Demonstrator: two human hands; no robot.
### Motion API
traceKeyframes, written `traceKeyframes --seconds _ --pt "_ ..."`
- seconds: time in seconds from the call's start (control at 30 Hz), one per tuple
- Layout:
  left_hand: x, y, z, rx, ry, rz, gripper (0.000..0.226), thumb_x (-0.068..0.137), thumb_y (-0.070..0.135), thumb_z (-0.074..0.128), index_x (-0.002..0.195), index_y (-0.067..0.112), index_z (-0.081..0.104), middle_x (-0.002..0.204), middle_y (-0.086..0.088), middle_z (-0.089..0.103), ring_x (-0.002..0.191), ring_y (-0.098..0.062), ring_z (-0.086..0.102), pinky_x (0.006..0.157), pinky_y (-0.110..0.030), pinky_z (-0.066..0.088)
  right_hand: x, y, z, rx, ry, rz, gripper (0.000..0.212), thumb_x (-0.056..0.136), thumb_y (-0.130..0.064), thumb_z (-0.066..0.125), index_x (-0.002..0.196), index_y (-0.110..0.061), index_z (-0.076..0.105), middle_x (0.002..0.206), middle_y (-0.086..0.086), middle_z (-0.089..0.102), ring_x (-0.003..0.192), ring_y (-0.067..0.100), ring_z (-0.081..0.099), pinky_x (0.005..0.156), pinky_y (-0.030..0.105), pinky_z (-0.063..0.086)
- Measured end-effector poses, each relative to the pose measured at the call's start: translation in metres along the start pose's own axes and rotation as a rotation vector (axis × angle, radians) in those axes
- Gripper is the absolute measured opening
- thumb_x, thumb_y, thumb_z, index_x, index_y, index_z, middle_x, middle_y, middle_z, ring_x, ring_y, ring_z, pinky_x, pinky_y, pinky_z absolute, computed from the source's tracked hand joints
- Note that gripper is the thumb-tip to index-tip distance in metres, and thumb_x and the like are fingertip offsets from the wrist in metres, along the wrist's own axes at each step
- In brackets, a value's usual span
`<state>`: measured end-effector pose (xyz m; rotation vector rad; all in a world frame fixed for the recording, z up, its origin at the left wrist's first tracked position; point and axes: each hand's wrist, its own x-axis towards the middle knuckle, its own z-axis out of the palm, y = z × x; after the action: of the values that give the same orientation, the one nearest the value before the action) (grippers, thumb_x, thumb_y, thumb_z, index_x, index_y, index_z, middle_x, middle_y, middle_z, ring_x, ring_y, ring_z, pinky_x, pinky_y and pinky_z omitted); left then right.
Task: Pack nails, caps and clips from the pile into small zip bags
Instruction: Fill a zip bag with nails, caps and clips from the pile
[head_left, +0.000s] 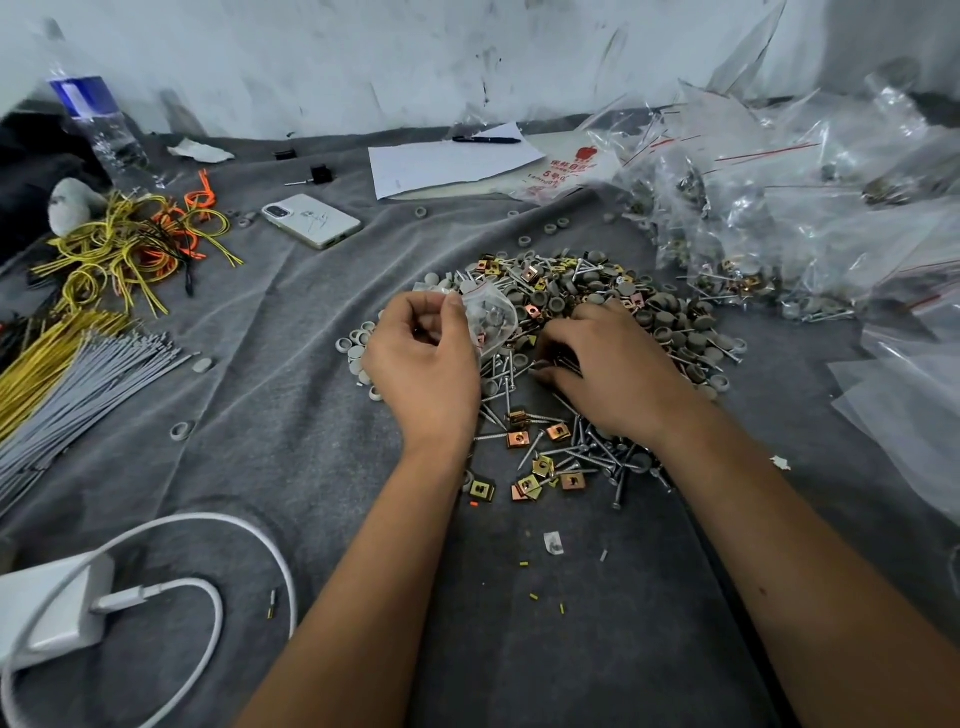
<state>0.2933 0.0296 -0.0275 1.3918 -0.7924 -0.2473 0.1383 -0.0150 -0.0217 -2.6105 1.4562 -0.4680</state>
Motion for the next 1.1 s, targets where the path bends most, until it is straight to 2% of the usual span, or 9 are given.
traceKeyframes --seconds 0.17,0.27,0.37,0.53,0.63,0.73,0.87,1.0,1.1 --pt "0.000 0.002 -0.001 -0.002 0.005 -0.005 0.023 0.096 0.015 0.070 0.077 0.024 0.064 0.071 -0.008 0.068 0.071 -0.037 0.067 0.066 -0.051 0.058 -0.001 0.003 0.004 -0.005 0.001 -0.012 0.028 0.100 -0.035 0.062 0.119 -0.015 0.063 0.120 0.003 0.057 0.121 0.022 0.044 0.103 0.040 0.044" --pt "0.000 0.002 -0.001 -0.011 0.003 -0.004 0.020 0.096 0.014 0.070 0.078 0.021 0.065 0.071 -0.005 0.066 0.071 -0.037 0.066 0.065 -0.048 0.058 -0.003 0.005 0.000 0.187 0.052 0.007 0.011 0.101 -0.022 0.061 0.109 -0.015 0.061 0.109 0.000 0.064 0.105 0.020 0.058 0.091 0.040 0.051" --pt "-0.001 0.002 -0.001 -0.012 -0.003 -0.001 0.020 0.097 0.014 0.069 0.079 0.021 0.066 0.071 -0.005 0.065 0.071 -0.036 0.066 0.064 -0.046 0.057 -0.002 0.007 -0.002 0.271 0.091 0.011 0.010 0.098 -0.016 0.066 0.107 -0.013 0.064 0.102 0.000 0.068 0.093 0.017 0.063 0.085 0.041 0.055" --pt "0.000 0.002 -0.001 -0.019 -0.008 -0.003 0.019 0.097 0.014 0.069 0.079 0.019 0.066 0.071 -0.006 0.066 0.070 -0.035 0.066 0.064 -0.044 0.056 0.000 0.010 -0.004 0.383 0.186 0.040 0.021 0.092 -0.018 0.074 0.107 -0.017 0.060 0.083 -0.019 0.060 0.075 -0.006 0.059 0.068 0.010 0.044" --pt "0.000 0.002 -0.002 -0.016 -0.006 0.000 0.019 0.097 0.014 0.069 0.079 0.020 0.066 0.070 -0.004 0.065 0.066 -0.027 0.063 0.063 -0.045 0.056 -0.002 0.014 -0.007 0.366 0.147 0.019 0.027 0.088 -0.018 0.079 0.101 -0.023 0.056 0.084 -0.017 0.061 0.075 -0.006 0.058 0.066 0.015 0.045" --pt "0.000 0.002 -0.002 -0.015 0.001 0.001 0.022 0.097 0.014 0.069 0.077 0.023 0.064 0.071 -0.007 0.066 0.070 -0.035 0.066 0.064 -0.047 0.057 -0.004 0.020 -0.014 0.283 0.037 -0.052 0.016 0.084 -0.029 0.082 0.089 -0.030 0.068 0.093 -0.017 0.058 0.085 -0.001 0.055 0.072 0.024 0.042" --pt "0.000 0.001 -0.001 -0.015 -0.007 0.004 0.022 0.097 0.014 0.069 0.077 0.023 0.065 0.071 -0.007 0.067 0.069 -0.034 0.066 0.063 -0.045 0.057 -0.005 0.026 -0.025 0.231 -0.176 -0.060 0.015 0.082 -0.039 0.083 0.090 -0.043 0.071 0.100 -0.015 0.051 0.100 0.010 0.050 0.083 0.032 0.039" --pt "0.000 -0.001 0.000 -0.008 -0.030 0.014 0.022 0.097 0.014 0.069 0.078 0.023 0.064 0.068 0.000 0.064 0.064 -0.022 0.062 0.060 -0.039 0.054 -0.003 0.025 -0.024 0.228 -0.234 -0.052 0.014 0.084 -0.036 0.082 0.085 -0.040 0.068 0.101 -0.017 0.052 0.104 0.009 0.050 0.088 0.032 0.040" --pt "-0.003 -0.002 0.002 0.010 -0.087 0.054 0.017 0.096 0.011 0.069 0.080 0.018 0.067 0.070 -0.005 0.066 0.066 -0.031 0.065 0.060 -0.040 0.055 -0.003 0.024 -0.023 0.210 -0.258 -0.049 0.013 0.084 -0.035 0.081 0.085 -0.035 0.068 0.102 -0.018 0.052 0.106 0.008 0.048 0.092 0.033 0.041"
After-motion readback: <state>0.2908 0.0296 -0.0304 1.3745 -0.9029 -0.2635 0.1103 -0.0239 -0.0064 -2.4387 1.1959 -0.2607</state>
